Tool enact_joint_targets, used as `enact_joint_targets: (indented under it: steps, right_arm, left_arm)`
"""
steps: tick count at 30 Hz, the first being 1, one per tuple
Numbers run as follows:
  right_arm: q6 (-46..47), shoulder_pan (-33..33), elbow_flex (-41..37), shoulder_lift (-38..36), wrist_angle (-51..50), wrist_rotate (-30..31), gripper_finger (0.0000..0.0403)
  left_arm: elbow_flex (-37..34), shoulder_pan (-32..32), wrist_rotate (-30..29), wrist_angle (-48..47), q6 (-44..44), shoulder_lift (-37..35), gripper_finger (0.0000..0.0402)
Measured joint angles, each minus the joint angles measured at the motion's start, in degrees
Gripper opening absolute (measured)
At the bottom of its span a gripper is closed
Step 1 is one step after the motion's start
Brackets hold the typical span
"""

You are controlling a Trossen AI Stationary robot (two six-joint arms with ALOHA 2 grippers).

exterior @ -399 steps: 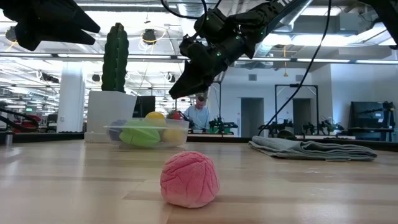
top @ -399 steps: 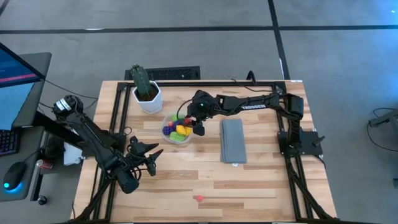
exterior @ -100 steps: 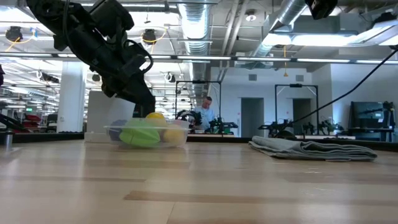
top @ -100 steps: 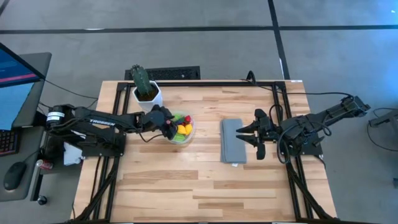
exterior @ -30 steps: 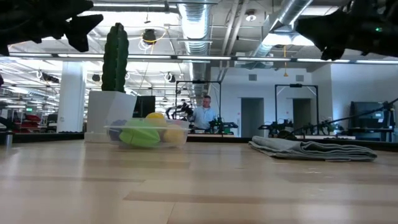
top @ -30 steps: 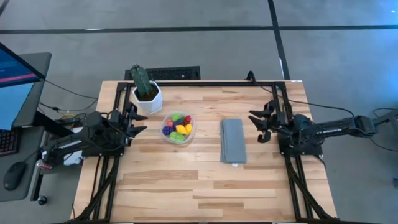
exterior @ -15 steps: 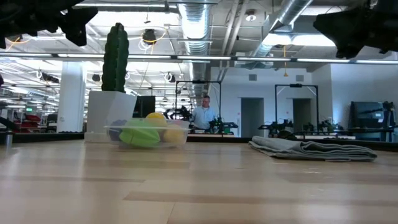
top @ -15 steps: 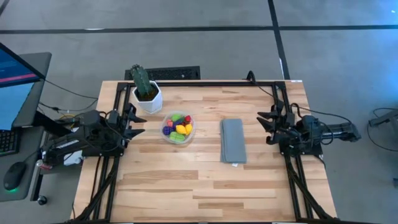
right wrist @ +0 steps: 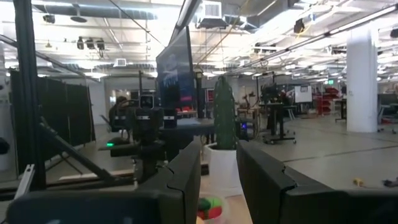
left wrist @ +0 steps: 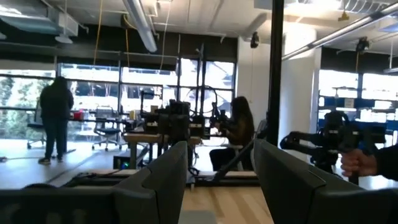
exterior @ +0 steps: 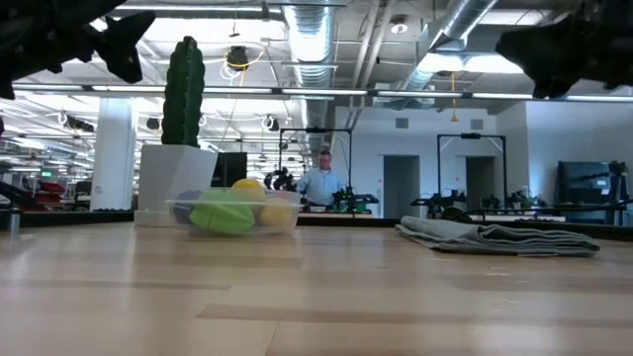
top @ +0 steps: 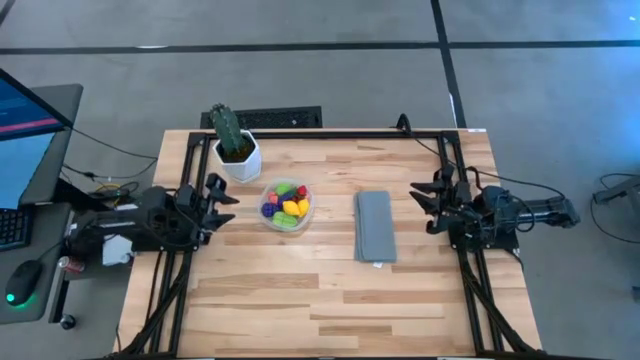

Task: Pick and placing Produce into tupperware
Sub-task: Return to Home Position

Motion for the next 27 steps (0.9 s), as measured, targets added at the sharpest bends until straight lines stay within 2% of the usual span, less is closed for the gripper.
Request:
enact_joint_targets:
  steps: [8, 12, 18, 27]
  right_arm:
    - [-0.25, 2.13, 0.02, 0.00, 0.66, -0.74, 0.0127]
    - [-1.51, 3.01, 0.02, 0.00, 0.46, 0.21, 0.0127]
    - [-1.67, 2.98, 0.07, 0.00, -2.14, 0.12, 0.0127]
    - [3.32, 2.98, 0.09, 0.00, -12.56, -0.12, 0.0127]
  left_arm:
    - [-0.01, -10.68, -10.80, 0.06, 5.15, -0.02, 0.0175]
    - [-0.02, -14.11, -15.93, -0.08, 8.82, -0.02, 0.0175]
    - [-0.02, -15.12, -16.40, -3.19, 9.40, -0.04, 0.0175]
    - [-0.04, -15.10, -16.34, -8.72, 8.87, -0.07, 0.0175]
